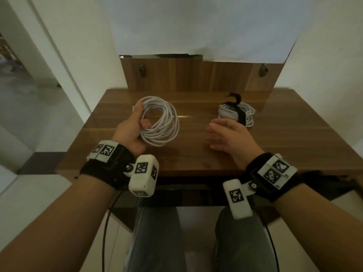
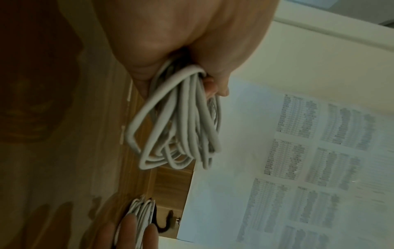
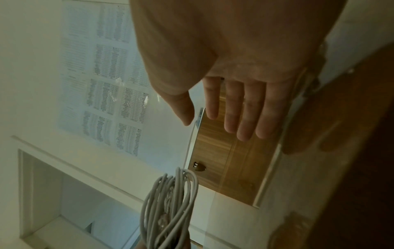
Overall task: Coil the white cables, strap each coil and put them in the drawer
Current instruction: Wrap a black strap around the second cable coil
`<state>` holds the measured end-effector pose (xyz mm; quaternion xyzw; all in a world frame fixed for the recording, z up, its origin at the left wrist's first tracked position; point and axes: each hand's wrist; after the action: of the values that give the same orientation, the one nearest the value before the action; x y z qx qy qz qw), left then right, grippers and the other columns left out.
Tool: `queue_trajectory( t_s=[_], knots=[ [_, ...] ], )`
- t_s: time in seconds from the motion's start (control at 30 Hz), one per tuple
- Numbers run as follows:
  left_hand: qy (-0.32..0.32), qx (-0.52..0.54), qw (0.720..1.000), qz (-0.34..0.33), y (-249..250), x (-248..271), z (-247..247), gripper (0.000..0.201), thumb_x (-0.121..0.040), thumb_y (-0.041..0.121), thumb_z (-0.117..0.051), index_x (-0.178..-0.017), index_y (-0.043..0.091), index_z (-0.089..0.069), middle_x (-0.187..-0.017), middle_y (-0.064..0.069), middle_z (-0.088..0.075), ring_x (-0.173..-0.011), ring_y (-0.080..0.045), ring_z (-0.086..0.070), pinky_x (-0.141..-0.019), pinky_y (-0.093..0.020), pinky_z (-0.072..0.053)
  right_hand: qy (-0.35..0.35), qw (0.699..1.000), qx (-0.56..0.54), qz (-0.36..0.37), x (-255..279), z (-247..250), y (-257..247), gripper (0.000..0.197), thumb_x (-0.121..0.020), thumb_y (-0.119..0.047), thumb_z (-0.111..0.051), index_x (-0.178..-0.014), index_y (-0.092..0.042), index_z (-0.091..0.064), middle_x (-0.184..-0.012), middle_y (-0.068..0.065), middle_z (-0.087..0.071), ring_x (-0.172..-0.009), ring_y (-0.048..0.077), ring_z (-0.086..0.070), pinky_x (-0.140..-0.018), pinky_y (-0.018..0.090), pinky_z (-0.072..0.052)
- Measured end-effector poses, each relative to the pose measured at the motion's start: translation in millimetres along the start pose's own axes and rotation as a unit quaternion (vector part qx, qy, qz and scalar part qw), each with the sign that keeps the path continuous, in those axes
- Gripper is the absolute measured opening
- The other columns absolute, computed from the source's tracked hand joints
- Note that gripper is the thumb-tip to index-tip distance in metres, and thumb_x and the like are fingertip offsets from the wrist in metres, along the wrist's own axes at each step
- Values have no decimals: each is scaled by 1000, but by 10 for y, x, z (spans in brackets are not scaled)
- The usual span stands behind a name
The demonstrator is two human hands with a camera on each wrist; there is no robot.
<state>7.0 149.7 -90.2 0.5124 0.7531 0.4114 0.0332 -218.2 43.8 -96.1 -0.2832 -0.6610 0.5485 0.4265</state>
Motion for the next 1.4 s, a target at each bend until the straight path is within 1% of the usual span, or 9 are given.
queue_trajectory(
  t_s=[0.2,0.37,0.47,0.6,0.73,0.83,0.97,1.23,1.4],
  knots=[
    [-7,12,1000,18,-324,-59,-193,18,-97,37,-60,-94,19,-61,-53,6,-41,-40,-4,-44,-44,-19,-48,28,999,-19,-16,-23,-174,59,17,-93,-32,-69,-108,-25,-66,-113,1,-71,-105,16,-68,-83,31,-56],
    [-38,-30,998,46,-614,-142,-427,29,-96,41,-59,-113,18,-62,-51,7,-42,-42,-3,-45,-48,-19,-49,30,997,-66,0,77,-87,178,22,-93,-29,-69,-112,-19,-64,-115,6,-71,-106,19,-69,-86,30,-56],
    [-42,-34,997,51,-704,-123,-586,21,-97,40,-58,-95,19,-62,-50,8,-41,-41,-2,-43,-45,-17,-47,31,996,-86,-1,172,64,177,20,-94,-28,-68,-112,-20,-64,-112,4,-72,-101,18,-70,-81,30,-58],
    [-45,-23,996,72,-814,-101,-705,19,-98,38,-58,-91,20,-61,-50,7,-39,-40,-3,-42,-43,-18,-47,55,997,46,40,440,441,198,18,-91,-28,-72,-108,-26,-67,-106,-1,-71,-95,15,-70,-74,26,-58],
    [-48,-34,995,75,-887,-141,-762,17,-96,38,-60,-92,21,-63,-52,7,-40,-43,-3,-42,-50,-15,-46,145,957,218,126,675,1047,176,19,-84,-27,-79,-102,-25,-71,-96,-7,-70,-86,6,-63,-72,19,-49],
    [-53,-34,994,94,-948,-164,-829,19,-95,39,-62,-92,20,-61,-51,7,-41,-43,-3,-43,-47,-16,-46,192,928,301,109,752,1499,184,23,-81,-29,-81,-101,-25,-70,-93,-7,-68,-84,5,-62,-74,21,-50],
    [-78,-53,990,101,-1121,-50,-998,18,-98,38,-58,-96,21,-61,-49,7,-40,-42,-3,-41,-47,-14,-44,176,901,390,68,854,1832,302,27,-80,-32,-82,-103,-28,-68,-98,-13,-67,-92,3,-61,-88,28,-51],
    [-141,-84,980,112,-1476,83,-1266,19,-100,37,-54,-101,20,-61,-50,8,-42,-42,-4,-39,-44,-14,-40,126,863,490,11,1003,1934,474,47,-81,-27,-81,-124,-29,-62,-118,-5,-54,-107,15,-52,-93,31,-44],
    [-140,-90,980,107,-1504,68,-1272,22,-100,37,-55,-100,16,-59,-52,7,-45,-42,-3,-40,-42,-14,-41,138,860,491,32,1028,1921,511,16,-93,-20,-68,-108,-24,-72,-104,-10,-63,-95,8,-59,-88,24,-47]
  ],
)
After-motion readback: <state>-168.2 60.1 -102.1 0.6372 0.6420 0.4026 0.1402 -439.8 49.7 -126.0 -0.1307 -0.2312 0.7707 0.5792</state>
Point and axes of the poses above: each hand's wrist, its own x-axis away from the middle knuckle, its own z-axis out of the back of the hand, y = z × x
